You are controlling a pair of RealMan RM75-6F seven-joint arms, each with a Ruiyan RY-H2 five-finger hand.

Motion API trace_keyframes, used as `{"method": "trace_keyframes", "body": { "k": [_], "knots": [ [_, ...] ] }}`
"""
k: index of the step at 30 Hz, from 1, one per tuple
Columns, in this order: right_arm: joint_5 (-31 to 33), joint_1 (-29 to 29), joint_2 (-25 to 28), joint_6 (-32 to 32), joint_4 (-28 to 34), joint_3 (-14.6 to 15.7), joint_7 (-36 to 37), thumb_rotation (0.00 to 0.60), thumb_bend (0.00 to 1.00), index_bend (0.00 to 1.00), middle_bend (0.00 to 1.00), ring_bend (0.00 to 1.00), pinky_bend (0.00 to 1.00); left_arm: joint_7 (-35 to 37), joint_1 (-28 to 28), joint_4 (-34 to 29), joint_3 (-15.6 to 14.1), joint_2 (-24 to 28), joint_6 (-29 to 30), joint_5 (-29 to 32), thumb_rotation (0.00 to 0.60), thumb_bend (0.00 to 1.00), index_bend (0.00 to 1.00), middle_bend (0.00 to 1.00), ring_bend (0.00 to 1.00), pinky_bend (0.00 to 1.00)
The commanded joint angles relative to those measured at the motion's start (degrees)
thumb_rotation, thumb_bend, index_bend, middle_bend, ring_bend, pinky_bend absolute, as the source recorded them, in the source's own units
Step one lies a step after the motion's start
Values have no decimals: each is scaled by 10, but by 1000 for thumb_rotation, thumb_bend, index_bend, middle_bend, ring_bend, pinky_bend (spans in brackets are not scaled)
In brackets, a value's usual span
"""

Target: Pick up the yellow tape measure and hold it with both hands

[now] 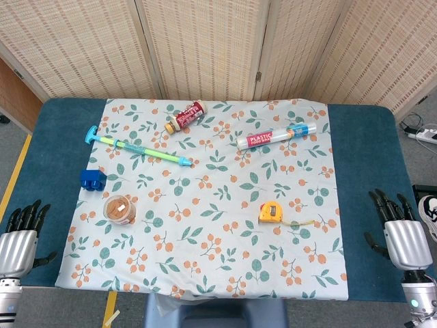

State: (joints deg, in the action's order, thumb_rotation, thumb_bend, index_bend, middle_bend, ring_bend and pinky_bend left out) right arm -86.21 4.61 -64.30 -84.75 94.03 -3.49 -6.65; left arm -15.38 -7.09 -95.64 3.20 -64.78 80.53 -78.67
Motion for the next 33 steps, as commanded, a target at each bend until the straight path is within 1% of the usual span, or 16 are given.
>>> {"method": "trace_keyframes", "body": {
  "k": [1,10,24,30,33],
  "knots": [
    [3,2,0,3,1,-1,-2,600,346,0,107,200,58,-2,-2,-1,3,0,-1,5,600,153,44,0,0,0],
    [5,3,1,3,8,-4,-9,600,345,0,114,207,61,4,-1,11,3,-10,11,-5,600,154,44,0,1,0],
    [9,-1,4,-5,14,-7,-9,600,346,0,135,224,63,45,7,49,4,-33,53,-48,600,155,45,0,11,0],
    [15,13,-5,10,12,-16,-17,600,345,10,171,246,93,46,4,51,4,-35,49,-48,600,155,45,0,12,0],
    [24,32,-16,34,10,-25,-28,600,346,30,189,254,115,46,3,51,4,-37,49,-51,600,155,45,0,12,0]
  ]
}}
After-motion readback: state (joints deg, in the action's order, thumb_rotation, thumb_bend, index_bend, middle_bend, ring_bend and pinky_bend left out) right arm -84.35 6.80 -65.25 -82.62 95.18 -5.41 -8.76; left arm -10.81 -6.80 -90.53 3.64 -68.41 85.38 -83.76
